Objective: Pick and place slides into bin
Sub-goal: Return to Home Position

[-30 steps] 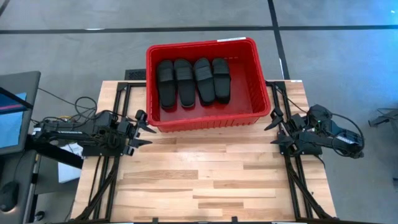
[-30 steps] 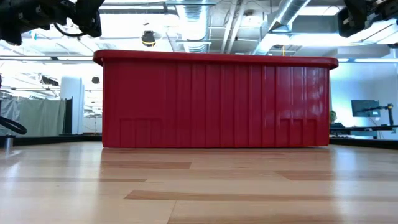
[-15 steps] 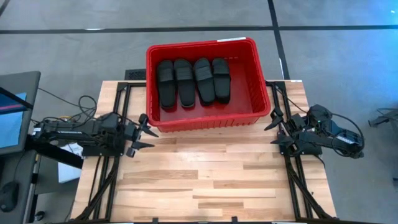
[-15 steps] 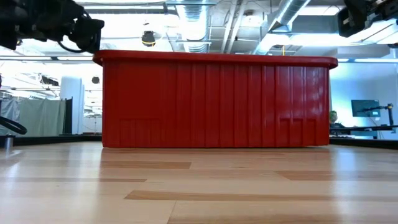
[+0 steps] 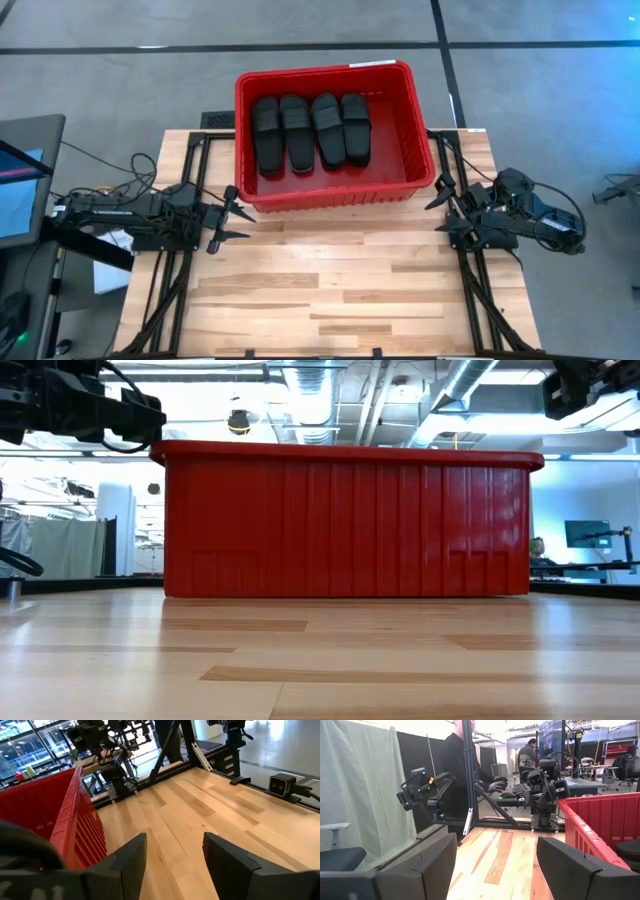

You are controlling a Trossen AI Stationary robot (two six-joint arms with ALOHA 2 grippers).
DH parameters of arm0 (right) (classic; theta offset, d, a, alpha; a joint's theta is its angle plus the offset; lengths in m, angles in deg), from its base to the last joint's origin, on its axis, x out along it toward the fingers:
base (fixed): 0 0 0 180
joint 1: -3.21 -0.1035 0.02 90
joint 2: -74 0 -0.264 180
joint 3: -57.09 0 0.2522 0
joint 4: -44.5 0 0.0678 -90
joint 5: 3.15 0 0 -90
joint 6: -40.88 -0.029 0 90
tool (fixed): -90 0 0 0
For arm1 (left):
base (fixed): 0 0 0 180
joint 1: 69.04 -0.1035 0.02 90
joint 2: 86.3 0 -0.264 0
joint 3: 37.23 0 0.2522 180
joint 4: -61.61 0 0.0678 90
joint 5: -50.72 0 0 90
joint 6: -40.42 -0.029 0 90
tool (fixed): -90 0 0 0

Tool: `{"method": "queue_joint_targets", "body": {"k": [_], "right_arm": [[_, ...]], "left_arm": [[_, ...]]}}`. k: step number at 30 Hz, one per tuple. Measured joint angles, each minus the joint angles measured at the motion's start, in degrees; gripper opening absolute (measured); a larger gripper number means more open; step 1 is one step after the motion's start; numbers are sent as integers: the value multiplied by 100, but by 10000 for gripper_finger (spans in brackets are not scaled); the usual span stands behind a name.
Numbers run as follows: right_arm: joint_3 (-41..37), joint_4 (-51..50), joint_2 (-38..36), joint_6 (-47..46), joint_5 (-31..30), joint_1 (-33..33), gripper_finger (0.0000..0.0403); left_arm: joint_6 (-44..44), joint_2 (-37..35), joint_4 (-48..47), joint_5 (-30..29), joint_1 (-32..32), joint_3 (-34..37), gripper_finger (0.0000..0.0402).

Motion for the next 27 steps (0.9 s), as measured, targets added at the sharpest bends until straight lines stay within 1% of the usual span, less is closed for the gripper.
{"method": "queue_joint_targets", "body": {"k": [3,11,27], "right_arm": [[0,0,0,0,0,1,260],[0,0,0,0,0,-1,260],[0,0,0,0,1,-1,260]], "left_arm": [[67,-8,-108,2,1,0,183],[-287,-4,-226,9,1,-4,183],[-258,-4,-211,26,0,-4,183]]}}
